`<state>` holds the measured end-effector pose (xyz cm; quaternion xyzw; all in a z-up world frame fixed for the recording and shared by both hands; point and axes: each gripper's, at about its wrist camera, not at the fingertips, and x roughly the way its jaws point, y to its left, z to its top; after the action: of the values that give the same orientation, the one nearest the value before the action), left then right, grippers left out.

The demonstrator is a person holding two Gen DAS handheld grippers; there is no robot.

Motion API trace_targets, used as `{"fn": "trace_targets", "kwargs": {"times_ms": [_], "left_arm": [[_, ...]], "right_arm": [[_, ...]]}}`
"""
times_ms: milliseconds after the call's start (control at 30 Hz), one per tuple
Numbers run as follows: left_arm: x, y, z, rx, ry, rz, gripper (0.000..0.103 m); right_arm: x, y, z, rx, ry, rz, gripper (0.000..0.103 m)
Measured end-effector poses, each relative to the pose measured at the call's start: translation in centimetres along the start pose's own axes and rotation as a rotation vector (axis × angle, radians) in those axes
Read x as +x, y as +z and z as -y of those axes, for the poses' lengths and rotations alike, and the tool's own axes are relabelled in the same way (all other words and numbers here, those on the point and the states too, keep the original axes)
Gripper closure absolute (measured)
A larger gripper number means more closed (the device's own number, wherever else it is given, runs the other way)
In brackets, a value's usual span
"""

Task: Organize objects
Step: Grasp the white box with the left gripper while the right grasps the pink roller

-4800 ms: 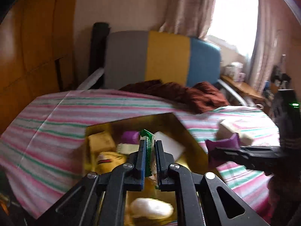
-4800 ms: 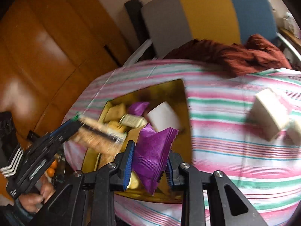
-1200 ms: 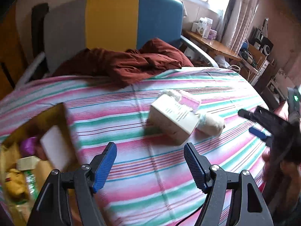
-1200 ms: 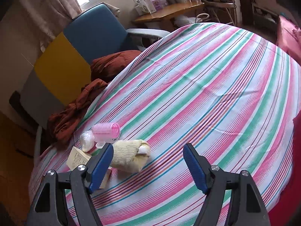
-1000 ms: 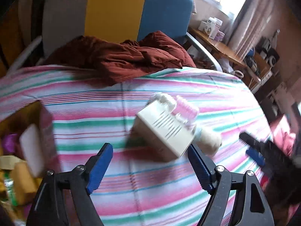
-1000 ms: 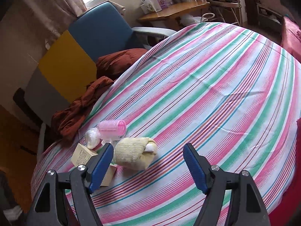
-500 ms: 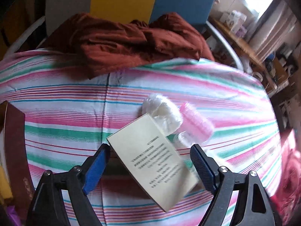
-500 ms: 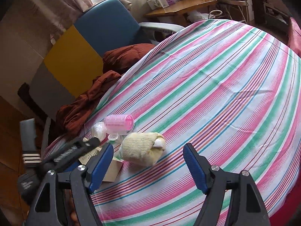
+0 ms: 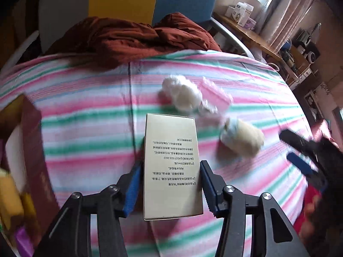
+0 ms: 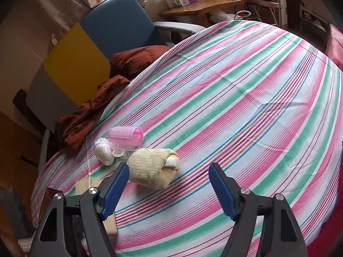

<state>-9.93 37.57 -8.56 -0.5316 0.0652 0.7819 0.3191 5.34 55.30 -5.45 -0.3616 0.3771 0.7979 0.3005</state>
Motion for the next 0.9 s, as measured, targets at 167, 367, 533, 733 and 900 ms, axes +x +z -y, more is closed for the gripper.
{"fn": "trace_targets", "kwargs": {"times_ms": [167, 367, 533, 733, 900], "left_arm": [[-2.1, -4.0, 0.4, 0.063, -0.003, 0.019, 0.05], [-2.3, -4.4, 0.5, 0.081, -0.013, 0.023, 0.049], [-2.2, -3.9, -0.3, 0.071, -0.045, 0.01, 0.049], [-2.9, -4.6, -1.4, 0.053, -0.067, 0.033, 0.05], [-3.2, -5.3, -1.3, 0.084, -0.052, 0.056, 0.049]], "right_arm": [[0.6, -0.1, -0.4, -0.009, 0.035, -0.036, 0.025], [1.1, -0.4, -0.8, -0.008, 0.064, -0.066, 0.025], [1.9, 0.5, -2.4, -0.026, 0.113, -0.099, 0.025], [5.6, 3.0, -5.0, -0.014, 0.097, -0.151, 0.02], [9.2, 4.6, -6.8, 0.039, 0.068, -0.169, 0.019]]}}
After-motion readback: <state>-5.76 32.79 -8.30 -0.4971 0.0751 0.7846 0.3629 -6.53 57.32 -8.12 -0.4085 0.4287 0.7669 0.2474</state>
